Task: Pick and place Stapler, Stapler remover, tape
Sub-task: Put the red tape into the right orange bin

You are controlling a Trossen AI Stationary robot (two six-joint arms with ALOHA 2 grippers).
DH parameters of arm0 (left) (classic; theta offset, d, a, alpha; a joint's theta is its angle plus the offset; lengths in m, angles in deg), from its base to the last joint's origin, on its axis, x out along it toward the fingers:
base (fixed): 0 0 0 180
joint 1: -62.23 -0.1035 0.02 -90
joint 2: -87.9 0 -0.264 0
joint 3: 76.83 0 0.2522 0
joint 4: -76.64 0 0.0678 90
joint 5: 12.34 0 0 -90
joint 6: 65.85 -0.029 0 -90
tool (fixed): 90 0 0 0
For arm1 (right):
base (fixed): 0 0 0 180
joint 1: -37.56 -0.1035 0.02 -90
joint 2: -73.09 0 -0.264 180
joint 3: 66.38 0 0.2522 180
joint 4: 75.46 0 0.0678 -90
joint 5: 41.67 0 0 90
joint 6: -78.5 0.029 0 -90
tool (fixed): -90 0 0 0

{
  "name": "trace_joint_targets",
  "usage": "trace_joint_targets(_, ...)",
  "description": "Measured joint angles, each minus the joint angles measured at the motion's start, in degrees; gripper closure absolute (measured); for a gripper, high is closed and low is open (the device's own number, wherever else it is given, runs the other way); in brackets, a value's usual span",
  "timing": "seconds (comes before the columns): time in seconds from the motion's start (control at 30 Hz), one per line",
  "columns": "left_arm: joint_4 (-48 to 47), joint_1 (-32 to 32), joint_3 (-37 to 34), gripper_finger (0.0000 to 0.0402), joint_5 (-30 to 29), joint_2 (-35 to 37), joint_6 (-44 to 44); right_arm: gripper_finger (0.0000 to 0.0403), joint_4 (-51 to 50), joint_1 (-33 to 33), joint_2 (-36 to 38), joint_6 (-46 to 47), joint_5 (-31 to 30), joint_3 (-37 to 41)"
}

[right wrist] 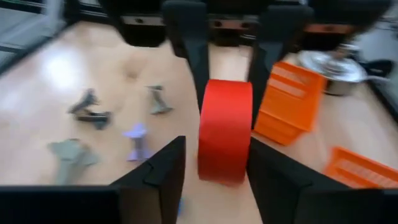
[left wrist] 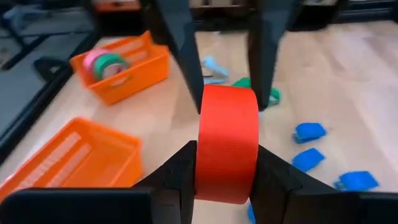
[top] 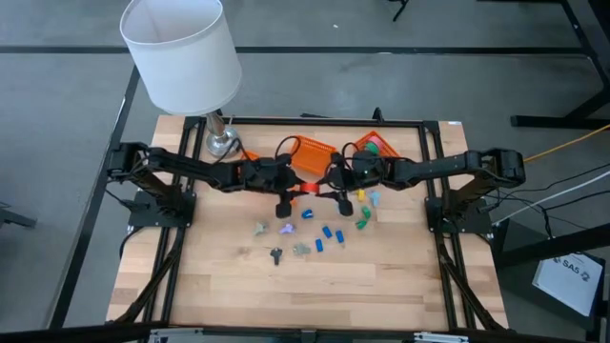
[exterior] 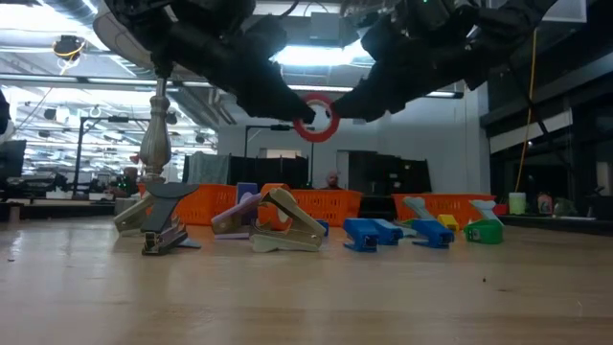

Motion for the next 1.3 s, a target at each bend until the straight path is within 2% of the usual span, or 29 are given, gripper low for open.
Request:
trace_joint_targets(0.1,-2.9,-0.6,0.0,0.0296,-2.3,1.4,2.4,0.0213,0.1,0.0,0.0,-0.3,-3.9,0.0)
trace_joint_targets(0.3,-3.2,-1.4,0.0,0.0296,-2.8,2.7,3.2,0.0186,1.4,0.0,0.0,-1.4,-4.8,0.0)
trace_joint_targets(0.63,0.4,-1.1,0.0,0.0297,-1.4,2.5,1.2,0.0182,5.2,0.0,0.0,-1.4,-5.3,0.0)
trace_joint_targets(0.77,1.2,-1.1,0.0,0.0296,-0.4,2.5,0.9,0.0204,5.4,0.0,0.0,-1.4,-5.3,0.0)
trace_joint_targets(1.0,0.9,-1.1,0.0,0.0290,-0.4,2.5,0.2,0.0294,5.3,0.0,0.0,-1.4,-5.2,0.0)
trace_joint_targets(1.13,0.9,-1.1,0.0,0.0289,-0.4,2.5,0.2,0.0295,4.9,0.0,0.0,-1.2,-4.9,0.0)
trace_joint_targets(1.3,0.7,-1.1,0.0,0.0263,-0.4,2.4,0.4,0.0295,0.9,0.2,0.0,-0.9,-4.5,0.0)
